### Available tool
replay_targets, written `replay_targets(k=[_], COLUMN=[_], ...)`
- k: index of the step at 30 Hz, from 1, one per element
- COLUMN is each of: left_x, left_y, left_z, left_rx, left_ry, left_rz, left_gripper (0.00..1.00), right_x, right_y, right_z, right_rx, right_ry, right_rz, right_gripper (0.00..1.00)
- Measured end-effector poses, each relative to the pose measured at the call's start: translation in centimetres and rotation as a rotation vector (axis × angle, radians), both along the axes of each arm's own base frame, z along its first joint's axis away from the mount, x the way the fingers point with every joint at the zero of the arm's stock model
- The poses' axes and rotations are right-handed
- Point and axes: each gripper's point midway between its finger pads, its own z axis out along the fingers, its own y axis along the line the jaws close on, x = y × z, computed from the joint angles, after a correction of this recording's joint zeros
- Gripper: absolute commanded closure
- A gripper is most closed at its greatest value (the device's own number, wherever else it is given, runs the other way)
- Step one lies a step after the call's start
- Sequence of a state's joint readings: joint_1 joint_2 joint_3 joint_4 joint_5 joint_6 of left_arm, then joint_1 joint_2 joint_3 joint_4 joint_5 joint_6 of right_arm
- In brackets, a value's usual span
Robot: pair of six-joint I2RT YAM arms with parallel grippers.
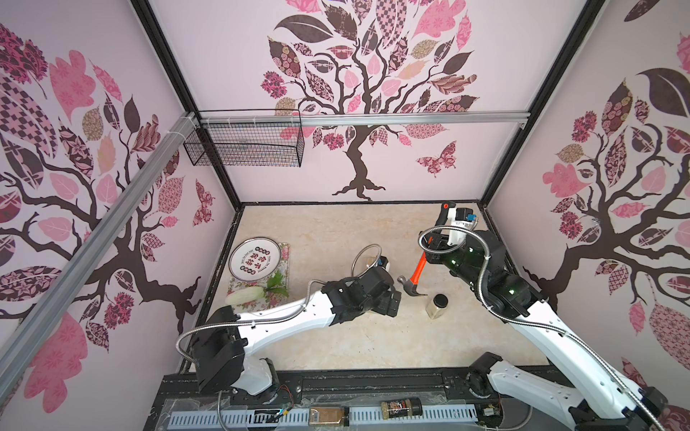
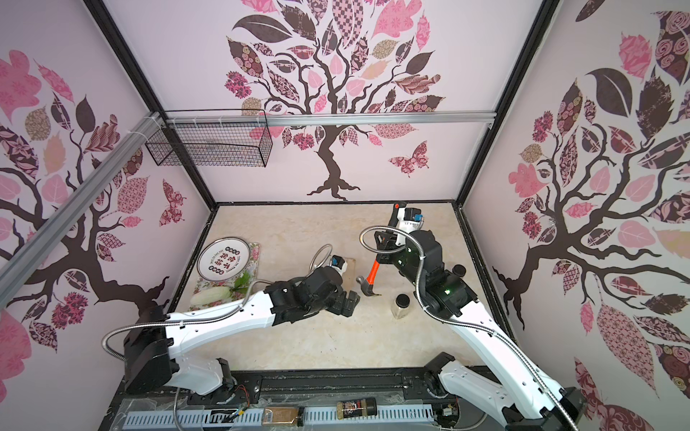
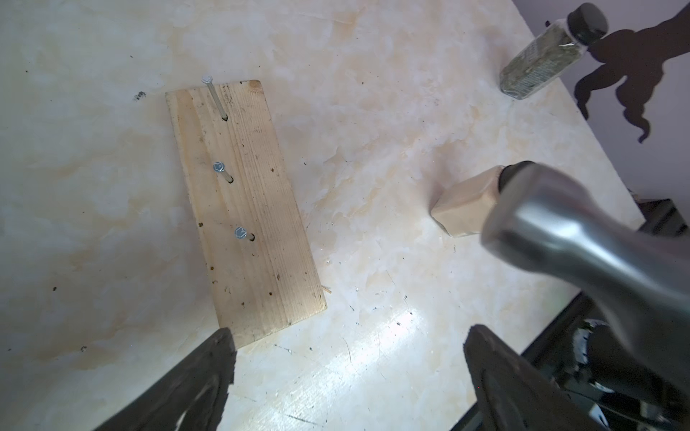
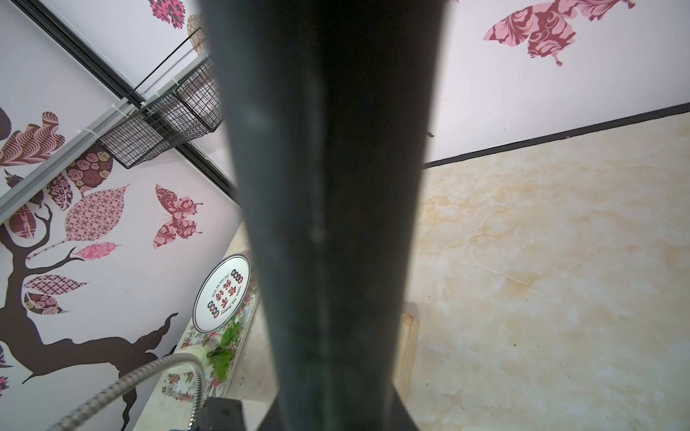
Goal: Use a claw hammer to pull out a nail
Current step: Move the mounting plate to the center of the board.
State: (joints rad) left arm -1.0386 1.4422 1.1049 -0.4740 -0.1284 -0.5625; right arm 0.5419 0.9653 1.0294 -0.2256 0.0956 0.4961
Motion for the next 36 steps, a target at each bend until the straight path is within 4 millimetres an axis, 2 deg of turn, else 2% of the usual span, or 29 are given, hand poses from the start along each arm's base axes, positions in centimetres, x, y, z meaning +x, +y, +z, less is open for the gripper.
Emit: replay_targets(k=[5, 8, 14, 18, 21, 24, 30, 36], left_x=[2.0, 2.6, 3.1, 3.5, 3.7, 3.7, 3.8, 4.4], left_y=[3.9, 6.7, 9.6, 10.3, 9.9, 9.1, 8.7, 8.3], left_z=[4.1, 4.6, 1.6, -1.5, -4.0, -6.0, -7.8, -9.5], left_rx=[-0.100, -0.082, -0.028, -0.018, -0.003, -0.017, -0.016, 0.030], left_ry=[0.006, 0.018, 0.154, 0.254, 0.334, 0.399, 0.461, 0.523], left_rz=[0.022, 0.030, 0.028, 0.055, 0.067, 0.071, 0.103, 0.111], left_gripper=[0.02, 0.02, 0.02, 0.03, 0.05, 0.07, 0.12, 0.20], right_x=[1.2, 1.6, 2.2, 2.7, 3.1, 4.1, 6.1, 7.7], right_y=[1.0, 1.3, 1.3, 1.3, 1.3, 1.1, 0.2, 0.2], right_z=[0.2, 0.6, 0.9, 1.5, 1.3, 0.3, -2.3, -5.2], right_rx=[-0.004, 0.002, 0.003, 0.012, 0.009, -0.014, -0.074, -0.129], right_ry=[0.002, -0.008, -0.029, -0.086, -0.115, -0.108, -0.077, -0.029], right_rz=[0.014, 0.016, -0.011, -0.051, -0.089, -0.151, -0.269, -0.323], right_gripper=[0.84, 0.84, 0.86, 0.86, 0.87, 0.87, 0.88, 0.88])
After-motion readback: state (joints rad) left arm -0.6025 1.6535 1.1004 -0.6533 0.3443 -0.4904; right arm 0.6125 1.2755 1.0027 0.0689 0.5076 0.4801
